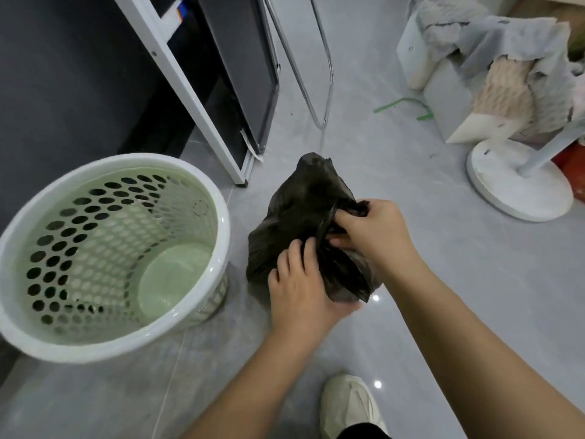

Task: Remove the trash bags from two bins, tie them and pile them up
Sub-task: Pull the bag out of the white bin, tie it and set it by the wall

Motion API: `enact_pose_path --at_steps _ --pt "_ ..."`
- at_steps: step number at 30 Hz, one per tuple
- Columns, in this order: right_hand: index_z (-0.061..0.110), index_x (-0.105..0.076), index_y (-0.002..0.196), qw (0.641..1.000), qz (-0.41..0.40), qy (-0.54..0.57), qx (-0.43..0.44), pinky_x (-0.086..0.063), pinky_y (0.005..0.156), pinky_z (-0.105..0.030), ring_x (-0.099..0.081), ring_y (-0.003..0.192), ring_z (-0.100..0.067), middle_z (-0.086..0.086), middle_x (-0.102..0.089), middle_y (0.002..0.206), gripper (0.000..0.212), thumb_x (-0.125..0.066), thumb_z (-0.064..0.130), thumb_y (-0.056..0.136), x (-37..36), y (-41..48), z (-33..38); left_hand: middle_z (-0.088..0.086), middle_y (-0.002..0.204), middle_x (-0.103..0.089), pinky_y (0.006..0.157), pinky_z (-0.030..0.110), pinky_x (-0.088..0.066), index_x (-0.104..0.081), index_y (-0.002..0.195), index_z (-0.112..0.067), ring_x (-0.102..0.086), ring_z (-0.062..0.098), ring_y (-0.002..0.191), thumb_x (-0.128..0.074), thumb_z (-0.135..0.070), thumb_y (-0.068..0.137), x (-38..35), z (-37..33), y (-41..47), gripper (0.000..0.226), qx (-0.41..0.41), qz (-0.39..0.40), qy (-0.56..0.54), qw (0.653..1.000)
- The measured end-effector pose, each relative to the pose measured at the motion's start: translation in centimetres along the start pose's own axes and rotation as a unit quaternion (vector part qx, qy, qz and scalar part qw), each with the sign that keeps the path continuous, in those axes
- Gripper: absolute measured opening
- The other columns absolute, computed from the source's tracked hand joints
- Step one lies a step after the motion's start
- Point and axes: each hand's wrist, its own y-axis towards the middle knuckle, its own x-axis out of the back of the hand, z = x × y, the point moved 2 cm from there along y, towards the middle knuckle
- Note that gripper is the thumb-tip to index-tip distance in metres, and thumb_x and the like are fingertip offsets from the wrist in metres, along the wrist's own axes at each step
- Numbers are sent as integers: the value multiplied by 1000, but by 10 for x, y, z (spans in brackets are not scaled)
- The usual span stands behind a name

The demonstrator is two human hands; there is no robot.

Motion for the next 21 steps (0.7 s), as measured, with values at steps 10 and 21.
enact_pose_path --at_steps 10,21 --pt "-13 -63 93 999 36 2 24 -61 66 -34 -72 62 -21 -21 -72 83 16 -58 1 86 14 6 -1 0 106 -63 93 47 -45 -60 109 -17 -58 22 99 -41 -26 86 0 15 28 31 -23 -108 -156 982" --pt "-4 -59 78 996 8 -58 62 -60 69 -42 -72 58 -17 -12 -72 68 12 -57 4 86 24 7 -4 -8 108 -61 73 34 -51 -36 128 -27 -63 17 88 -61 -52 78 32 18 -4 62 44 35 -151 987"
